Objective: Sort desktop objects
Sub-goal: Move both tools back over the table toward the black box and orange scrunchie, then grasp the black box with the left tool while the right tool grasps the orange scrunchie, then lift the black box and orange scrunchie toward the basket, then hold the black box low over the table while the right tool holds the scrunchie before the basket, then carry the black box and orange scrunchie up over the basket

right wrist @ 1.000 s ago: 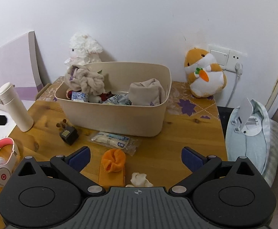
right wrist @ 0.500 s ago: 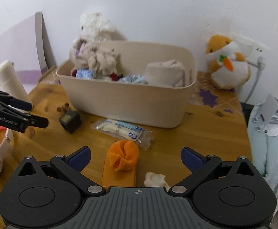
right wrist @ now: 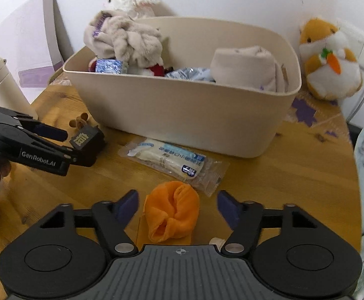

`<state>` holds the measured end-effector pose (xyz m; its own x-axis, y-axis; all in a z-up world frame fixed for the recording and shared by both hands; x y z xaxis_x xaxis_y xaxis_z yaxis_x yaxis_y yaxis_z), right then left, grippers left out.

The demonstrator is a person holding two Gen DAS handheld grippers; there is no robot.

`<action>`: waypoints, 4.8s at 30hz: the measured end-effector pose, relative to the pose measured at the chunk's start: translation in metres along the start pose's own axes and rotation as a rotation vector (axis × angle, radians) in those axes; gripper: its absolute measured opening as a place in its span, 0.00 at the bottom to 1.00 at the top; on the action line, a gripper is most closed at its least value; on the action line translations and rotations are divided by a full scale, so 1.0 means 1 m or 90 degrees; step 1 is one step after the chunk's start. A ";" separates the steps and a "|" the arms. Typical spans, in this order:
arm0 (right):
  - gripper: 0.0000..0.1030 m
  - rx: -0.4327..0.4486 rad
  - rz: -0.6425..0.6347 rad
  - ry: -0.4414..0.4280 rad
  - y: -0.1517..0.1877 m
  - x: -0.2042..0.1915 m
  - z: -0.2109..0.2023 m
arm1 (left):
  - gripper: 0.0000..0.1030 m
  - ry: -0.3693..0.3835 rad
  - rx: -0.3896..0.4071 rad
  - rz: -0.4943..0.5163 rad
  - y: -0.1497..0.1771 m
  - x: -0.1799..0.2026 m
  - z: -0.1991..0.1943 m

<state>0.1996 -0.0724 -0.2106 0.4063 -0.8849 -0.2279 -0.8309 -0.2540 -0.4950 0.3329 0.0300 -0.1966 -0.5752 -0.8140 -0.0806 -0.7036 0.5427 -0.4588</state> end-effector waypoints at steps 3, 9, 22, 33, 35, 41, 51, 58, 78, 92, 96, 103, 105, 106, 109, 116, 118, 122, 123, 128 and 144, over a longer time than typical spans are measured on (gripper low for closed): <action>0.55 -0.010 0.020 -0.002 0.002 0.005 0.003 | 0.67 0.002 -0.004 -0.013 -0.002 -0.003 0.006; 0.39 -0.007 0.032 -0.013 0.001 0.007 0.003 | 0.52 0.007 -0.011 0.001 -0.003 -0.003 0.012; 0.14 0.015 0.039 -0.019 0.007 0.007 -0.012 | 0.33 0.019 0.014 0.043 -0.002 0.013 -0.007; 0.14 0.091 0.015 -0.038 -0.012 0.009 -0.067 | 0.33 0.037 0.078 0.071 -0.005 0.014 -0.067; 0.14 0.108 0.017 -0.036 -0.020 0.012 -0.078 | 0.33 0.037 0.090 0.075 -0.008 0.013 -0.079; 0.14 0.163 0.020 -0.031 -0.050 0.021 -0.106 | 0.33 0.037 0.131 0.091 -0.026 0.009 -0.111; 0.14 0.206 0.027 -0.037 -0.076 0.018 -0.124 | 0.33 0.042 0.144 0.108 -0.030 0.011 -0.124; 0.14 0.159 0.033 -0.024 -0.048 0.022 -0.108 | 0.33 0.046 0.069 0.087 0.001 0.015 -0.076; 0.14 0.147 0.043 -0.009 -0.024 0.024 -0.116 | 0.49 0.036 -0.032 0.035 0.057 0.019 -0.023; 0.14 0.142 0.060 -0.004 -0.020 0.029 -0.116 | 0.33 0.047 -0.002 0.040 0.052 0.022 -0.030; 0.14 0.143 0.065 -0.001 -0.019 0.034 -0.115 | 0.33 0.068 0.006 0.027 0.051 0.022 -0.038; 0.14 0.144 0.063 -0.005 -0.024 0.033 -0.112 | 0.33 0.073 -0.012 0.023 0.054 0.021 -0.038; 0.14 0.143 0.059 -0.008 -0.025 0.031 -0.111 | 0.34 0.076 -0.015 0.019 0.056 0.020 -0.037; 0.14 0.142 0.057 -0.009 -0.026 0.030 -0.110 | 0.34 0.076 -0.016 0.018 0.057 0.020 -0.037; 0.14 0.139 0.056 -0.011 -0.027 0.028 -0.108 | 0.34 0.073 -0.017 0.021 0.057 0.020 -0.038; 0.14 0.134 0.058 -0.012 -0.027 0.028 -0.103 | 0.36 0.067 -0.048 0.031 0.061 0.025 -0.038; 0.14 0.132 0.057 -0.013 -0.028 0.028 -0.102 | 0.39 0.064 -0.058 0.033 0.063 0.026 -0.037; 0.14 0.132 0.057 -0.013 -0.028 0.028 -0.102 | 0.39 0.060 -0.059 0.032 0.066 0.028 -0.038; 0.14 0.133 0.057 -0.013 -0.028 0.027 -0.101 | 0.39 0.061 -0.053 0.034 0.066 0.028 -0.039; 0.14 0.130 0.057 -0.015 -0.029 0.027 -0.098 | 0.32 0.079 -0.031 0.051 0.063 0.033 -0.043; 0.14 0.156 0.056 -0.024 -0.043 0.029 -0.108 | 0.31 0.125 0.065 0.056 0.018 0.048 -0.084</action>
<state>0.2064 -0.1289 -0.1052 0.3542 -0.8832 -0.3074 -0.7484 -0.0706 -0.6595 0.2569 0.0181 -0.1342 -0.7098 -0.7030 0.0441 -0.6069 0.5786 -0.5450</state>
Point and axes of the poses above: each gripper's, at about its wrist camera, not at the fingertips, and z roughly the way its jaws point, x to its right, y to its underside, the point moved 5 cm from there along z, roughly the way its jaws point, and after that the axes turned 15 degrees about z, right-handed, at the moved point
